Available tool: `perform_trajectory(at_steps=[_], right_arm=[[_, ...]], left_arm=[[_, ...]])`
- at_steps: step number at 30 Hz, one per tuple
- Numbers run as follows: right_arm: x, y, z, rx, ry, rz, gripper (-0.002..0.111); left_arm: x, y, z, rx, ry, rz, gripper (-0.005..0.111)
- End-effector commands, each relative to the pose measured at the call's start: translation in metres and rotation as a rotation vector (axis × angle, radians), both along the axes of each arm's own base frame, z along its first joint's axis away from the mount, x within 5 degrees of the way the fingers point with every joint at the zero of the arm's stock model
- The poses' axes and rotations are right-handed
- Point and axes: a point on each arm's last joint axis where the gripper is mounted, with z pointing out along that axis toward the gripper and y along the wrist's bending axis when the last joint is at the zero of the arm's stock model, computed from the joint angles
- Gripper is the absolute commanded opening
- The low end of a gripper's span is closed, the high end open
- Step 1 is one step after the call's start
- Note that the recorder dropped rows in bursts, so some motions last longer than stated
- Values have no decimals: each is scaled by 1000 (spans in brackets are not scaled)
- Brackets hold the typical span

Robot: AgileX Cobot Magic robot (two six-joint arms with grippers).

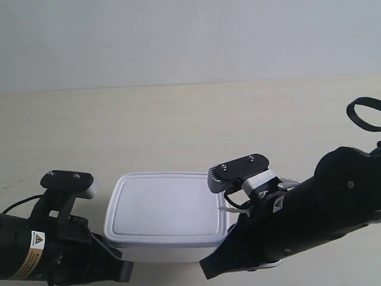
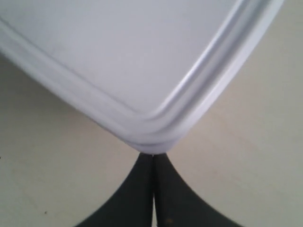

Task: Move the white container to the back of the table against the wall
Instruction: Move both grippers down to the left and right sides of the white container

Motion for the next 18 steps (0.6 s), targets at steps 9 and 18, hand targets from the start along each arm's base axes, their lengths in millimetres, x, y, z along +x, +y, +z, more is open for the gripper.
perform_trajectory(at_steps=[9,18], right_arm=[[18,8,-12,-9,-78,-36,0],[38,24,-17,2,-110,-54,0]], left_arm=[[21,-8,-1,32,-38,47,0],[35,3,4,134,-156,149,0]])
